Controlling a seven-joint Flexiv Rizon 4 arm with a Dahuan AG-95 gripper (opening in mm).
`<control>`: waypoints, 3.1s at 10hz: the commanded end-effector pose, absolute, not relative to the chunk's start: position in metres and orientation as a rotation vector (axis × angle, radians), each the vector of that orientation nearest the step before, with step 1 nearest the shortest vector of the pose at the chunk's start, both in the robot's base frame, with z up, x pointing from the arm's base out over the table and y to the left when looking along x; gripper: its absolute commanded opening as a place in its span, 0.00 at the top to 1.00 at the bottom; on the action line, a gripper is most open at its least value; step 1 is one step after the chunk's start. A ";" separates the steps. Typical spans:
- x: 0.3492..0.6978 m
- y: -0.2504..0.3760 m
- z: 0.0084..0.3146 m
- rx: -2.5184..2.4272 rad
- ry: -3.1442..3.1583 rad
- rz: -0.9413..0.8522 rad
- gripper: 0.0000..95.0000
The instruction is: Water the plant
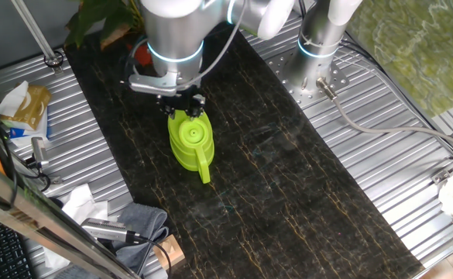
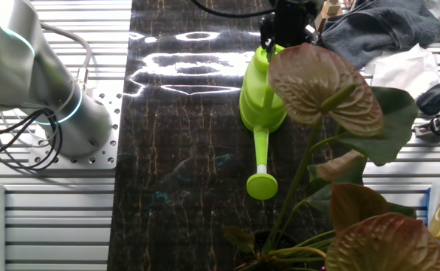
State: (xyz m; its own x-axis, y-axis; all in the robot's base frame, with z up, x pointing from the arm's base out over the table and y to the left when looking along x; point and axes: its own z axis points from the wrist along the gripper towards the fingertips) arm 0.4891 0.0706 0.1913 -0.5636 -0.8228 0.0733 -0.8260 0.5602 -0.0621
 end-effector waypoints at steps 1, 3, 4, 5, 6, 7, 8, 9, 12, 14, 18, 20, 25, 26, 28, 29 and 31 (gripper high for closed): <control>0.486 0.069 0.190 1.495 -2.729 0.136 0.60; 0.482 0.068 0.189 1.556 -2.691 0.147 0.60; 0.480 0.067 0.189 1.597 -2.669 0.148 0.60; 0.478 0.066 0.188 1.647 -2.645 0.159 0.60; 0.477 0.065 0.187 1.679 -2.628 0.171 0.60; 0.477 0.065 0.187 1.710 -2.612 0.184 0.60; 0.476 0.064 0.186 1.737 -2.600 0.194 0.60; 0.475 0.064 0.186 1.751 -2.593 0.197 0.60; 0.473 0.063 0.184 1.810 -2.566 0.215 0.60; 0.472 0.065 0.182 1.831 -2.563 0.228 0.60; 0.472 0.065 0.181 1.879 -2.544 0.247 0.60; 0.472 0.065 0.180 1.942 -2.518 0.276 0.60; 0.472 0.064 0.178 1.944 -2.539 0.270 0.60; 0.472 0.064 0.177 1.923 -2.562 0.257 0.60; 0.472 0.064 0.177 1.902 -2.593 0.235 0.60; 0.472 0.064 0.177 1.899 -2.599 0.229 0.60; 0.473 0.063 0.175 1.891 -2.612 0.219 0.60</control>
State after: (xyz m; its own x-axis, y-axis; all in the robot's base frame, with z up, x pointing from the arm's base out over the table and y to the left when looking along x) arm 0.4728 0.0631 0.1751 -0.3114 -0.9503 0.0021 -0.9380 0.3070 -0.1610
